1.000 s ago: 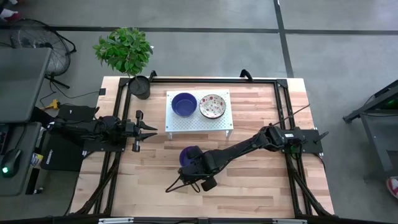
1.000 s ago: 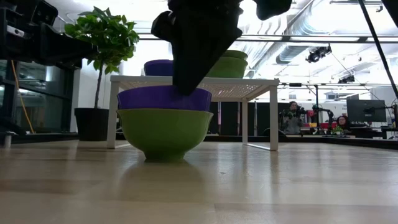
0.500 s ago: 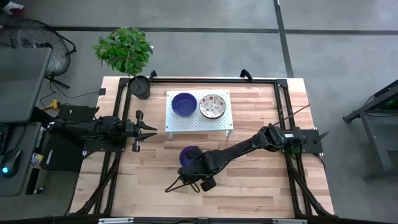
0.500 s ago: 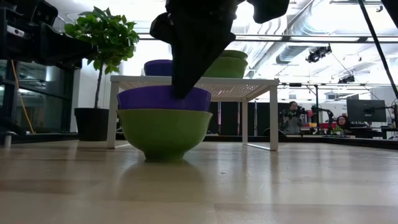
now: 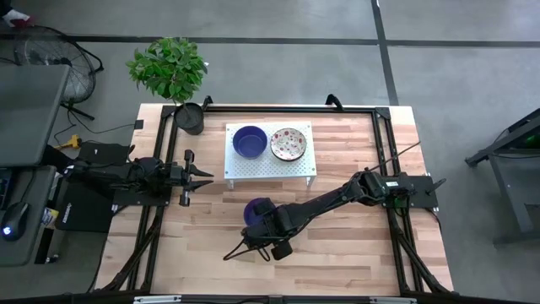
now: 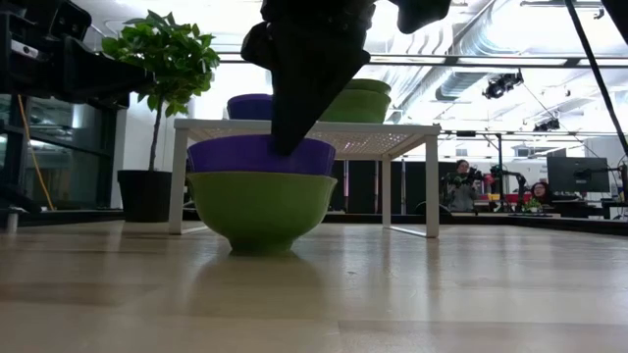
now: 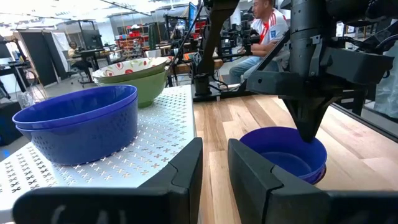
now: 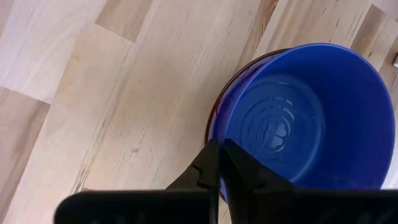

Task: Pick & Place Mini bowls
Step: Stack the violet bowl on top of the violet bowl on the shelf

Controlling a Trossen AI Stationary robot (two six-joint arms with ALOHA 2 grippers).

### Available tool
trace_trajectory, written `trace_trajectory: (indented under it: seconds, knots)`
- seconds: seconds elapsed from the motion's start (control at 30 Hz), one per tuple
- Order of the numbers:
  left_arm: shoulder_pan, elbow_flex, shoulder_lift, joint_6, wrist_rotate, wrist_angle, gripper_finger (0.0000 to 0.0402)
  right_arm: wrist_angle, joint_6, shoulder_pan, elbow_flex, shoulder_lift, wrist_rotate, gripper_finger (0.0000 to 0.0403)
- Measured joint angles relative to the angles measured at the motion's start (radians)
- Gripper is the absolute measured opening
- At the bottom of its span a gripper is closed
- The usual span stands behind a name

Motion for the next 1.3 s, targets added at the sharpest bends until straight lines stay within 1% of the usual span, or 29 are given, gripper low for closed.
trace_trajectory:
  seconds: [1.3]
  knots:
    - [0.000, 0.000, 0.000, 0.000, 0.000, 0.000, 0.0072, 0.014, 0.023, 0.009, 0.007, -0.005, -0.005, 0.0000]
